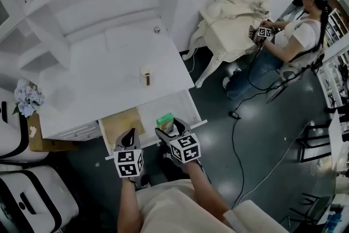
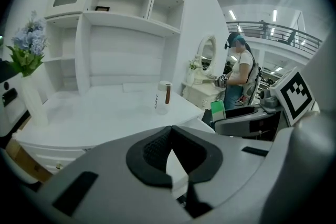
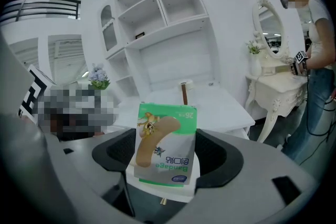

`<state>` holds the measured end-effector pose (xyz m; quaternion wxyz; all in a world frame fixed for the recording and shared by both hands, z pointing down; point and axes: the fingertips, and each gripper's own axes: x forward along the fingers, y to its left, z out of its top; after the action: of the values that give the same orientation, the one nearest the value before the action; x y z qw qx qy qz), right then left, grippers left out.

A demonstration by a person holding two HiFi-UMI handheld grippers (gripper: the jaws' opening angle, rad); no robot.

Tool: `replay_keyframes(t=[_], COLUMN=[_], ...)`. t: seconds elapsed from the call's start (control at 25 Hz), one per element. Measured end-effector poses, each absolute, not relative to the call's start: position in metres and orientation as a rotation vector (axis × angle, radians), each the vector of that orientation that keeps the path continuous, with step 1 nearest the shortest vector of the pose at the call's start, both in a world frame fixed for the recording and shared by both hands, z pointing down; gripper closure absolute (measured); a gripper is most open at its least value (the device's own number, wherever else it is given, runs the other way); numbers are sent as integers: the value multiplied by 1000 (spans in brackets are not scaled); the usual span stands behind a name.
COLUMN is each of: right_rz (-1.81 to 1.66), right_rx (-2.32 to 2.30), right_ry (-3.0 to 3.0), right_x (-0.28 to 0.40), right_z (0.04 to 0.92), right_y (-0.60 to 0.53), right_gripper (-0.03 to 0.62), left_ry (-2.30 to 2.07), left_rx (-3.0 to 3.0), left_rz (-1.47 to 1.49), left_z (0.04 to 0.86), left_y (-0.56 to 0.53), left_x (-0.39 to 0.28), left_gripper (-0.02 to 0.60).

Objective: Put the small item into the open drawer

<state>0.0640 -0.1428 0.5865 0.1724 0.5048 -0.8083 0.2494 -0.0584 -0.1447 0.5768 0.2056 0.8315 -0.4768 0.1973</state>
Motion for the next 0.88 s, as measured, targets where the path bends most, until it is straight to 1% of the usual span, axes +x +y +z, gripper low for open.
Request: replay_keyframes(t=[0.56,0.88], right_rz=[421,324], right_rx=[1002,743], right_ry=[-2255,-2260], right_x=[74,77], right_z=[615,624], right_y=[-179,-197], right_gripper=[223,223], left_ry=[-1390,-1430], left_rx=[2239,2192], left_rz=[560,571], left_z=[588,592], left_y=[-160,-168], left_x=[-41,-22], left_gripper=[565,565])
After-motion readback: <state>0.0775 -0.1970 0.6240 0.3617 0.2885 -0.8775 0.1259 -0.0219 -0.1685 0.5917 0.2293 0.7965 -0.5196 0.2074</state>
